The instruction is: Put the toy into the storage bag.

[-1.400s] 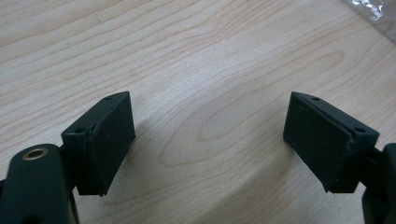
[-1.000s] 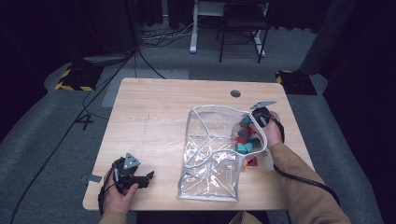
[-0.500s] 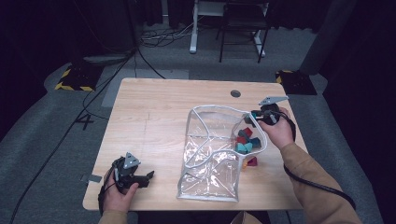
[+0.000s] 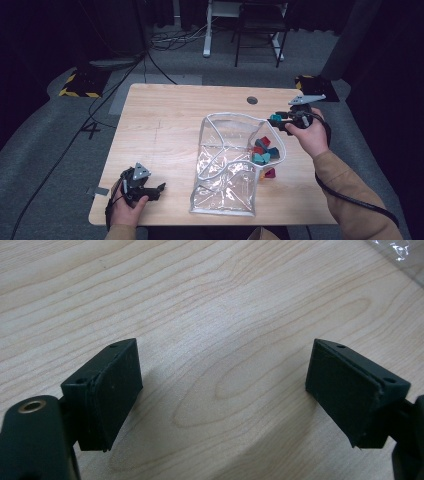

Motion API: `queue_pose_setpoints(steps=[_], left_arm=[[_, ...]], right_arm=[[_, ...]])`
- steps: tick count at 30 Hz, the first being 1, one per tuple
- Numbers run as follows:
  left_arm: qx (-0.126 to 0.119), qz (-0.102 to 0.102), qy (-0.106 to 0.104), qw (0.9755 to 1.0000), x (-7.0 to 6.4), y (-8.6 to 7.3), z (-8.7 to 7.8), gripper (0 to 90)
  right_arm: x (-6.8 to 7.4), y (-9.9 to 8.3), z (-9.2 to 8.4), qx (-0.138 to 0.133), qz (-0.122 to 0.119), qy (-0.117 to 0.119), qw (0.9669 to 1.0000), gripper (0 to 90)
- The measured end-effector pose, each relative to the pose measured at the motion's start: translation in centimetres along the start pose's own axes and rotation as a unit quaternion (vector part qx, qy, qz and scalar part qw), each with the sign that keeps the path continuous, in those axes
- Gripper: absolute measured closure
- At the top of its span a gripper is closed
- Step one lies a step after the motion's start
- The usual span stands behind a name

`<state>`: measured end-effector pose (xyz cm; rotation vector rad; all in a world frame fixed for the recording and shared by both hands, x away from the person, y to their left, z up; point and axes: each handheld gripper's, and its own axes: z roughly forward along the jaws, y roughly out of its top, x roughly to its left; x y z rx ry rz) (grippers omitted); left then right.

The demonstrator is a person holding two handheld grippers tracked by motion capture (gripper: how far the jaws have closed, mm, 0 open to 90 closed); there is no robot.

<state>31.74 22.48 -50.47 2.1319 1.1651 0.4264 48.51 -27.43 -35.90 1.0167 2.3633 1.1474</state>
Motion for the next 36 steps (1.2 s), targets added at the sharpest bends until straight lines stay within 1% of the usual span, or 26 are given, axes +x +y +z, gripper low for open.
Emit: queue_pose_setpoints(steps=[6,10,11,20,24,29,32,36], left_arm=[[-0.001,0.001,0.001,1.0,0.0,0.0,0.0,15.2],[-0.001,0.001,0.001,1.0,0.0,0.0,0.0,15.2],[-0.001,0.001,0.001,1.0,0.0,0.0,0.0,15.2],[0.0,-0.001,0.002,1.0,0.0,0.1,0.1,14.8],[0.0,-0.001,0.002,1.0,0.0,0.1,0.1,14.8],[0.0,-0.001,0.002,1.0,0.0,0.1,0.1,14.8],[0.0,-0.001,0.002,1.0,0.0,0.1,0.1,14.8],[0.001,0.0,0.002,1.0,0.0,0.1,0.1,14.8]], right_arm=[[0.8,1.4,-1.6,-0.012,-0.008,0.003,0.9999,47.6],[1.3,2.2,-2.4,-0.022,0.004,0.026,0.9994,47.6],[1.4,2.4,-2.6,-0.024,0.004,0.03,0.9993,47.6],[3.3,4.2,-4.1,-0.039,-0.015,0.044,0.9981,47.6],[4.2,4.8,-4.5,-0.044,-0.024,0.054,0.9972,47.6],[5.8,5.6,-4.9,-0.051,-0.039,0.074,0.9952,47.6],[6.8,5.9,-4.7,-0.05,-0.049,0.087,0.9937,47.5],[7.9,6.2,-4.2,-0.046,-0.057,0.101,0.9922,47.6]])
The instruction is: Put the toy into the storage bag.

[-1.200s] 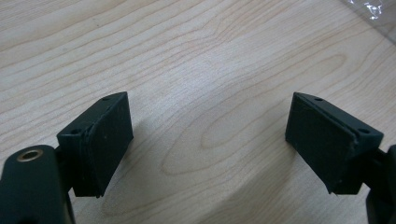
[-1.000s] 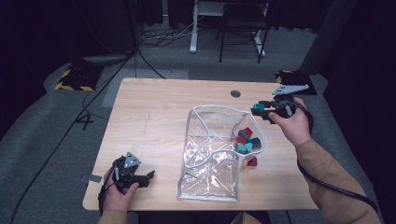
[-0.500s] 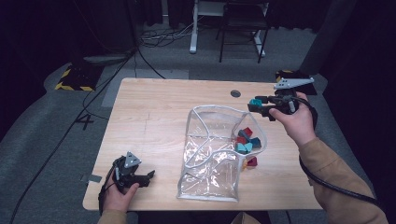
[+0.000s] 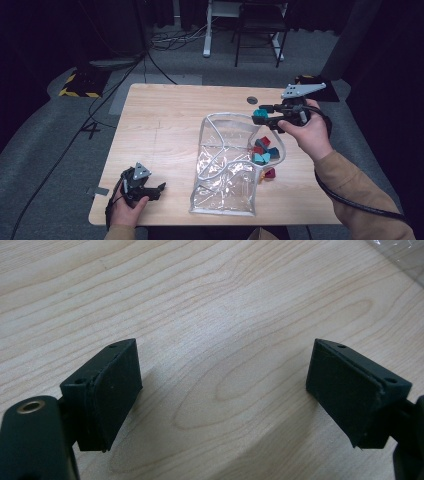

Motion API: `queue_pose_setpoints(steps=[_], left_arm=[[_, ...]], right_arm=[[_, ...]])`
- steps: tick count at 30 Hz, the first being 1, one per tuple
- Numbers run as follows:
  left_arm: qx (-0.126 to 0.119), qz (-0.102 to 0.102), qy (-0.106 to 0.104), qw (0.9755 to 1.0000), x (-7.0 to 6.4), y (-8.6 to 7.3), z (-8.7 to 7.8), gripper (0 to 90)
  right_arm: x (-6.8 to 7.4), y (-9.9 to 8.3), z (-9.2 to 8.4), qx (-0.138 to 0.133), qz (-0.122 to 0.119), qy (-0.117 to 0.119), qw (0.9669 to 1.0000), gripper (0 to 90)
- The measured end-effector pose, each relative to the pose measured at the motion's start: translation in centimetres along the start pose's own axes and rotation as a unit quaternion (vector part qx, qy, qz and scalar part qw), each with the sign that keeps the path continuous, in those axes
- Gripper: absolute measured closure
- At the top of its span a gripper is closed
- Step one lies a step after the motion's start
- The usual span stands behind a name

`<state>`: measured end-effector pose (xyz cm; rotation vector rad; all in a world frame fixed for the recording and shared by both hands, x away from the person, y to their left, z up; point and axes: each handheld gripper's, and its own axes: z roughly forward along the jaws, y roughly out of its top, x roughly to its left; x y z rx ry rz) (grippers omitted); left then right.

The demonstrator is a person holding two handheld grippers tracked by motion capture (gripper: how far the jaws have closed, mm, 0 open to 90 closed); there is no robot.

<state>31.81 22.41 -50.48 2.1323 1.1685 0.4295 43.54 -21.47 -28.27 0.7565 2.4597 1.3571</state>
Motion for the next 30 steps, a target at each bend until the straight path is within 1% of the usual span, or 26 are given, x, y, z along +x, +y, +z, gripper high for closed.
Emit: queue_pose_setpoints(steps=[8,12,15,20,30], left_arm=[[0.0,0.0,0.0,1.0,0.0,0.0,0.0,14.8],[0.0,0.0,0.0,1.0,0.0,0.0,0.0,14.8],[0.0,0.0,0.0,1.0,0.0,0.0,0.0,14.9],[0.0,0.0,0.0,1.0,0.0,0.0,0.0,14.8],[0.0,0.0,0.0,1.0,0.0,0.0,0.0,14.8]], right_arm=[[1.6,0.2,2.2,0.012,-0.012,0.029,0.9994,47.5],[2.1,0.3,3.4,0.022,-0.015,0.038,0.9989,47.5],[2.4,0.4,4.2,0.028,-0.017,0.041,0.9986,47.6],[2.4,0.1,5.7,0.045,-0.013,0.045,0.9979,47.5],[2.7,-0.6,8.5,0.093,-0.009,0.048,0.9945,47.5]])
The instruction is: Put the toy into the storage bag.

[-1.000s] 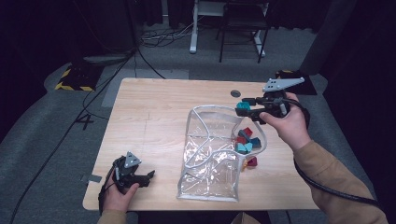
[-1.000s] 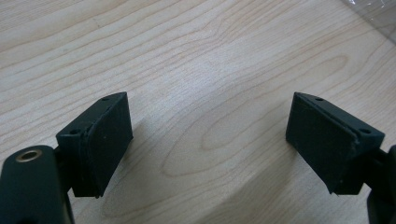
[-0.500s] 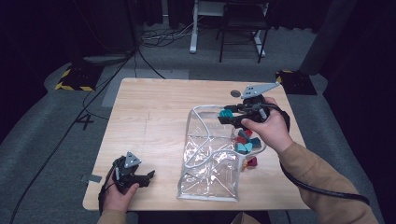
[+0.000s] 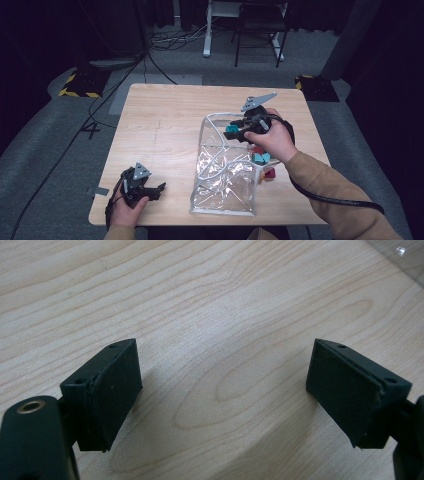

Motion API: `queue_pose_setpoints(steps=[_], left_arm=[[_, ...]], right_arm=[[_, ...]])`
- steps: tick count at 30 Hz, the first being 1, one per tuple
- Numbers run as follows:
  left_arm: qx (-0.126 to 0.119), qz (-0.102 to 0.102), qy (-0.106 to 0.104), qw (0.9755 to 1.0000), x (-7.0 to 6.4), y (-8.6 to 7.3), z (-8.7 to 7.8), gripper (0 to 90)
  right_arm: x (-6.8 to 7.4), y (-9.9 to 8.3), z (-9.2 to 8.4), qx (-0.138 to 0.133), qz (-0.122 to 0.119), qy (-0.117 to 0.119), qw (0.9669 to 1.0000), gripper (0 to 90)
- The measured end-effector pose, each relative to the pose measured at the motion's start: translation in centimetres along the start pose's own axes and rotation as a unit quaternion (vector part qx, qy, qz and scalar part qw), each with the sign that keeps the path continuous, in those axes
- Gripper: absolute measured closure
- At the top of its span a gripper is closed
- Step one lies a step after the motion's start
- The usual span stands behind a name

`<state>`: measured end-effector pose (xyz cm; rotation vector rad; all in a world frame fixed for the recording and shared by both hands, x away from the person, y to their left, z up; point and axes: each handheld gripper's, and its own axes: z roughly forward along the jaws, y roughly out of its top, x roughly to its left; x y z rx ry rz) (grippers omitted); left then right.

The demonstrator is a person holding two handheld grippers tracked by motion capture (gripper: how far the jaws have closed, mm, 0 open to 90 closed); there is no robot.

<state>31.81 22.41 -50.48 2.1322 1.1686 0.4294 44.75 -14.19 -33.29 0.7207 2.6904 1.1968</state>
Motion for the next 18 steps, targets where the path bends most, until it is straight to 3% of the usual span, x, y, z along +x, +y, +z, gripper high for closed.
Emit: queue_pose_setpoints(steps=[9,18], left_arm=[[0.0,0.0,0.0,1.0,0.0,0.0,0.0,14.9],[0.0,0.0,0.0,1.0,0.0,0.0,0.0,14.8]], right_arm=[[-0.1,-0.4,2.3,0.061,-0.005,0.003,0.9981,47.5],[-0.1,-1.2,3.9,0.096,-0.004,0.01,0.9953,47.5]])
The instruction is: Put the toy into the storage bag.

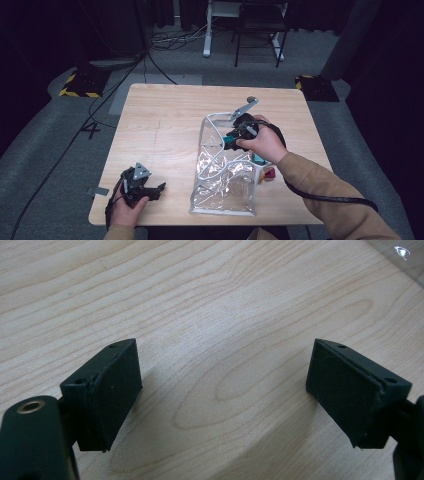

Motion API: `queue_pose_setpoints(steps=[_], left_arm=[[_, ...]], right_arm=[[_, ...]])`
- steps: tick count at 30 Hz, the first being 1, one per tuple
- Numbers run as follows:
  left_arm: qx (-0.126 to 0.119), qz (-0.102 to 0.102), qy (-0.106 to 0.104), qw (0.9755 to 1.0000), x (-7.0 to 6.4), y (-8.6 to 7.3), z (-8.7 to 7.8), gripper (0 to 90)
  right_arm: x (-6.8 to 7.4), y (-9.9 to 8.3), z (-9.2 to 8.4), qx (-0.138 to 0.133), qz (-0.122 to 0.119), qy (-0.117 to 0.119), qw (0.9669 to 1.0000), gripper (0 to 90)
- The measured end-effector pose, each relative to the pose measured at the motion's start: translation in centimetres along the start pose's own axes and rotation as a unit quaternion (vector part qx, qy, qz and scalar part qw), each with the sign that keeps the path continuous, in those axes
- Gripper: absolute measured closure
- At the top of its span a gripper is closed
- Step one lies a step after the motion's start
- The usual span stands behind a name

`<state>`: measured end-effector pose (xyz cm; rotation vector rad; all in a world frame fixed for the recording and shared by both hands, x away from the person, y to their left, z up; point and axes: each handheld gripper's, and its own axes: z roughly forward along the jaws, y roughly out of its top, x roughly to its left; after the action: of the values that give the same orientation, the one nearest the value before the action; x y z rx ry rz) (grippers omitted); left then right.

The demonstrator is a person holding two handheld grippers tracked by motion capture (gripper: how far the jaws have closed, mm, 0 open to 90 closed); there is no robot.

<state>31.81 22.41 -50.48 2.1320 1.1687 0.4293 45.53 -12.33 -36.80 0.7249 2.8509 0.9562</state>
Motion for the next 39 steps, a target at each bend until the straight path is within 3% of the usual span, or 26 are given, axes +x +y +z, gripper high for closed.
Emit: queue_pose_setpoints(steps=[5,7,13,20,28,35,39], left_arm=[[0.0,0.0,0.0,1.0,0.0,0.0,0.0,14.8],[0.0,0.0,0.0,1.0,0.0,0.0,0.0,14.8],[0.0,0.0,0.0,1.0,0.0,0.0,0.0,14.8],[0.0,0.0,0.0,1.0,0.0,0.0,0.0,14.8],[0.0,0.0,0.0,1.0,0.0,0.0,0.0,14.8],[0.0,0.0,0.0,1.0,0.0,0.0,0.0,14.8],[0.0,0.0,0.0,1.0,0.0,0.0,0.0,14.8]], right_arm=[[0.1,0.0,0.3,0.013,0.001,0.008,0.9999,47.1],[0.2,0.0,0.2,0.009,0.004,0.01,0.9999,40.9],[0.3,0.1,-0.9,-0.016,0.005,0.008,0.9998,35.3],[0.4,0.5,-3.7,-0.057,0.006,0.0,0.9983,34.9],[0.1,0.5,-7.8,-0.107,0.005,-0.018,0.9941,34.8],[-1.1,-0.7,-10.9,-0.127,0.017,-0.045,0.9907,34.7],[-2.2,-1.9,-12.4,-0.142,0.036,-0.065,0.987,34.5]])
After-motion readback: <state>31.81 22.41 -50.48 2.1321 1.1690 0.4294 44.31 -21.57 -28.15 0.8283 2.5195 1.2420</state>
